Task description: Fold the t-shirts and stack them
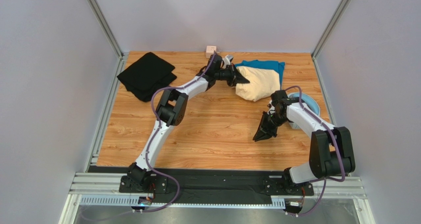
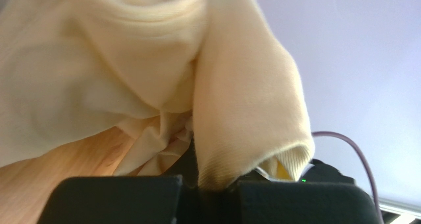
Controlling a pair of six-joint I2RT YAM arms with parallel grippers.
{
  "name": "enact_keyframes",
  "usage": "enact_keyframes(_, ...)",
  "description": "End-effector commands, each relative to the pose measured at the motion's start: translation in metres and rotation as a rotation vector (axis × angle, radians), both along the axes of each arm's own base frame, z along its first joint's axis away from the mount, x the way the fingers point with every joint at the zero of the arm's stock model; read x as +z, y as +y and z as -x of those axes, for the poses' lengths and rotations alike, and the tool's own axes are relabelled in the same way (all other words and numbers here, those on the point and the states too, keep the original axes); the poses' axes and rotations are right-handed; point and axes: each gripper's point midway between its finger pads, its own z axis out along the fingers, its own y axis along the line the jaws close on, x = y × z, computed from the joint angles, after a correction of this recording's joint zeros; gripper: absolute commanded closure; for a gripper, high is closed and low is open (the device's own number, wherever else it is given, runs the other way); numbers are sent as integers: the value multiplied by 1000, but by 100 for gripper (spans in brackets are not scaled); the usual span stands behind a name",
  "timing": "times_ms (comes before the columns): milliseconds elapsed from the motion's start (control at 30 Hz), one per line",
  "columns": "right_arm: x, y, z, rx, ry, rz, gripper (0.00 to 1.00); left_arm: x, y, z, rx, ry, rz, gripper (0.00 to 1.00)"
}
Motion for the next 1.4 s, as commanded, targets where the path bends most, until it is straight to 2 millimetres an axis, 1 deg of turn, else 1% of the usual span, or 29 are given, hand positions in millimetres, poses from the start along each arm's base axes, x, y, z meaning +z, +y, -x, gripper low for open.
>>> enact_keyframes(0, 1, 2, -11, 15, -39, -19, 85, 124, 5, -11, -10, -240, 195, 100)
enact_keyframes(67, -3, 2, -10, 16, -29, -16, 85, 152, 7, -14, -12, -294, 237, 100)
enact_keyframes(100, -4, 1, -9, 17, -27, -15, 85, 151, 6, -17, -15, -297, 240, 100)
enact_keyframes(133, -4, 1, -9, 17, -28, -16, 85, 177, 6, -17, -28, -354, 276, 100)
enact_keyframes(167, -6, 1, -9, 18, -26, -12, 85, 185, 5, -17, -33, -371, 291, 100)
enact_keyframes(200, -7, 1, -9, 19, -26, -10, 85, 181, 4, -19, -37, -366, 302, 100)
enact_keyframes(233, -8, 0, -9, 21, -27, -9, 85, 193, 4, -18, -40, -394, 325, 100)
enact_keyframes(267, -10, 0, -8, 23, -21, -8, 85, 193, 4, -19, -40, -397, 337, 100)
enact_keyframes(367, -16, 0, -6, 28, -4, -6, 85, 185, 4, -17, -64, -399, 351, 100)
enact_keyframes(467, -18, 0, -5, 33, 1, -5, 85, 157, 0, -23, -60, -367, 316, 100)
enact_keyframes(500, -19, -1, -6, 34, 1, -3, 85, 133, -2, -29, -52, -333, 287, 100)
enact_keyframes(567, -20, -1, -7, 39, -3, -2, 85, 104, -5, -36, -32, -279, 261, 100)
enact_keyframes(600, -21, -1, -6, 49, -4, -2, 85, 72, -7, -40, -21, -204, 235, 100)
enact_keyframes(633, -21, -1, -6, 52, -4, -3, 86, 53, -8, -43, -8, -153, 212, 100)
enact_keyframes(733, -19, 0, -4, 51, 2, -13, 86, -1, -8, -40, 15, -4, 157, 100)
enact_keyframes(867, -9, 4, -5, 35, -21, -36, 85, -26, -3, -31, 29, 56, 47, 100)
enact_keyframes(900, -7, 4, -7, 34, -31, -39, 85, -16, 1, -30, 26, 33, 36, 100)
enact_keyframes(933, -4, 4, -8, 33, -42, -40, 85, -26, 5, -25, 24, 60, 16, 100)
enact_keyframes(967, 1, 4, -11, 33, -69, -40, 84, -24, 7, -23, 21, 63, 15, 97)
enact_keyframes(1000, 7, 5, -17, 35, -98, -43, 82, -9, 11, -21, 13, 42, 30, 84)
enact_keyframes(1067, 18, 5, -22, 32, -138, -49, 80, -12, 18, -10, -16, 80, 20, 74)
enact_keyframes(1100, 27, 7, -30, 33, -170, -56, 80, 7, 23, -9, -19, 59, 31, 64)
enact_keyframes(1133, 32, 8, -34, 32, -189, -60, 80, 0, 29, -1, -26, 82, 15, 41)
enact_keyframes(1167, 37, 9, -39, 32, -208, -65, 79, 4, 36, 0, -27, 62, 10, 36)
enact_keyframes(1200, 46, 10, -47, 30, -237, -68, 79, 28, 41, 3, -30, 28, 20, 37)
enact_keyframes(1233, 49, 11, -53, 30, -252, -67, 79, 21, 47, 9, -27, 42, 2, 37)
enact_keyframes(1300, 55, 12, -61, 33, -271, -69, 79, 40, 60, 12, -20, 7, -12, 38)
enact_keyframes(1333, 66, 13, -73, 33, -311, -75, 79, 35, 65, 17, -20, 22, -24, 38)
enact_keyframes(1367, 70, 13, -79, 38, -329, -74, 79, 45, 72, 17, -14, 3, -27, 37)
